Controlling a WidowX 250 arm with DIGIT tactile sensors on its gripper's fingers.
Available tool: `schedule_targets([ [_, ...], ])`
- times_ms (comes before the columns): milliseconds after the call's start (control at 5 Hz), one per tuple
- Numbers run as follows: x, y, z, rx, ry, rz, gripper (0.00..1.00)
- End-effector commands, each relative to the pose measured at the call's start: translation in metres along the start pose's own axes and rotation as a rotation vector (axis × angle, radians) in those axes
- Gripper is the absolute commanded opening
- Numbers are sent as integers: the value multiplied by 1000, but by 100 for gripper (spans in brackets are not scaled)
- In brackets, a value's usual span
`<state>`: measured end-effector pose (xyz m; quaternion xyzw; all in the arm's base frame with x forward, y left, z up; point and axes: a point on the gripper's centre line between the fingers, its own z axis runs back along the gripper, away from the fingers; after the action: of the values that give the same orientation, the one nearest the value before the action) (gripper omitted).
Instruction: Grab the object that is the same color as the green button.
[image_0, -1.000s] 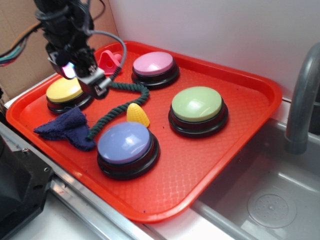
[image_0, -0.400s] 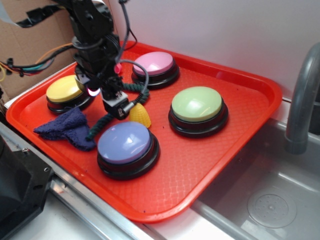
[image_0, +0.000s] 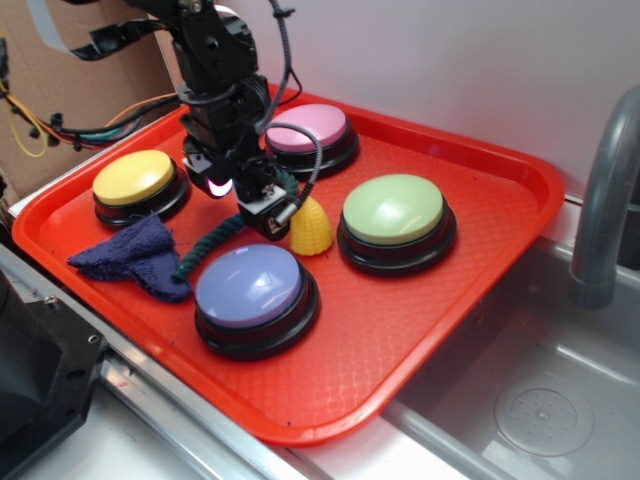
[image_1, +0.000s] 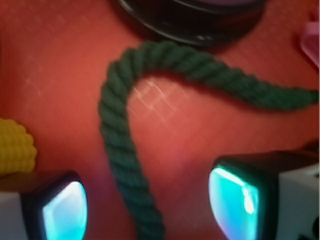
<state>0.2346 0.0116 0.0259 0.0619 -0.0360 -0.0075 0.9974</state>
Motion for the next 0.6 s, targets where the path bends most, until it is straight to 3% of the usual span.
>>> schedule_targets([
  [0,6,1,-14,2,-8,23,100],
  [200,3,0,-19,5,3,34,11],
  [400,2,-1,-19,-2,-5,39,0],
])
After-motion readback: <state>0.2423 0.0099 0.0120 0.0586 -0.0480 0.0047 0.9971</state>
